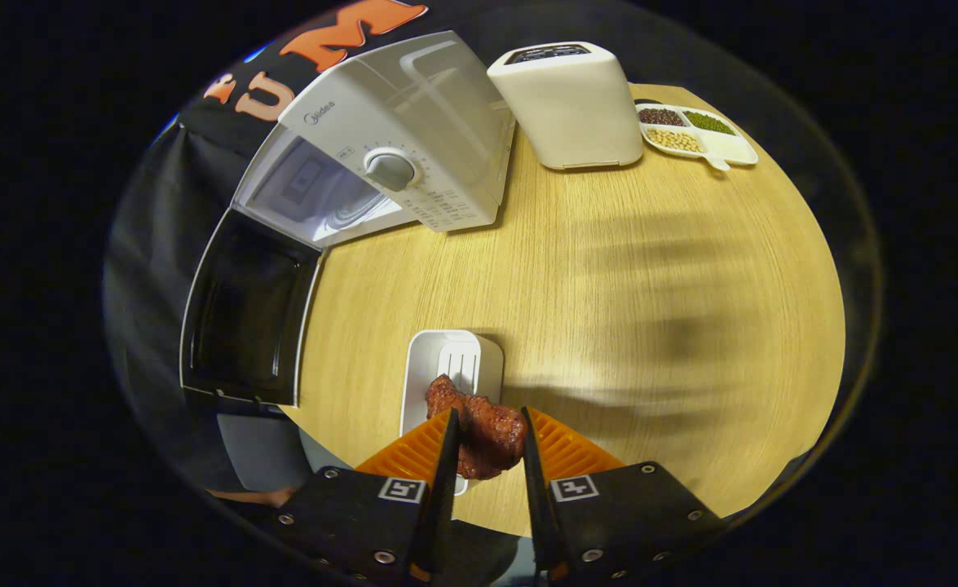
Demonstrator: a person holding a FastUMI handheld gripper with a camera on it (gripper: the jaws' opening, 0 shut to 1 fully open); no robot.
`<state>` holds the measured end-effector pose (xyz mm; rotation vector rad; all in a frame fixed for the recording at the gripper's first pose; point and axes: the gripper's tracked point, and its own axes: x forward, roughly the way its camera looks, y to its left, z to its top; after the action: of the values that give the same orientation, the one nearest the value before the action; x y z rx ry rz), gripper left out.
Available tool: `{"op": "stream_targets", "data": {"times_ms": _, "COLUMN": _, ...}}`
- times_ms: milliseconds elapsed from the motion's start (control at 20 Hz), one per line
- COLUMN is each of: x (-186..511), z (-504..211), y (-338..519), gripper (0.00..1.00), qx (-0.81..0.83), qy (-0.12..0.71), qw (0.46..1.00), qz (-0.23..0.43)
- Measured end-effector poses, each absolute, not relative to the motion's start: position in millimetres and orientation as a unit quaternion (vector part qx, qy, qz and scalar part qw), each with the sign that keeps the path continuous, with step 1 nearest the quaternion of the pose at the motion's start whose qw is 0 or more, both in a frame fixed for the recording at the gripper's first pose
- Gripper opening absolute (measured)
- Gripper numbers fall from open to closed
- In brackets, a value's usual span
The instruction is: Open the microwave, put the food inside, and close the microwave door.
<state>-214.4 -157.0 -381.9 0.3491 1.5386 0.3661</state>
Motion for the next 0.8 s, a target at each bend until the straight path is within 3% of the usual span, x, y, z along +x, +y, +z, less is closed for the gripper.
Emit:
{"op": "stream_targets", "data": {"times_ms": 50, "x": -217.2, "z": -381.6, "y": -153.2, "gripper": 0.31, "qx": 0.169, "qy": 0.692, "qw": 0.684, "qz": 0.16}}
{"op": "stream_targets", "data": {"times_ms": 350, "x": -210.6, "z": -357.8, "y": -138.6, "gripper": 0.12, "qx": 0.236, "qy": 0.662, "qw": 0.699, "qz": 0.13}}
{"op": "stream_targets", "data": {"times_ms": 800, "x": -191.3, "z": -305.5, "y": -101.9, "gripper": 0.11, "qx": 0.298, "qy": 0.593, "qw": 0.741, "qz": 0.1}}
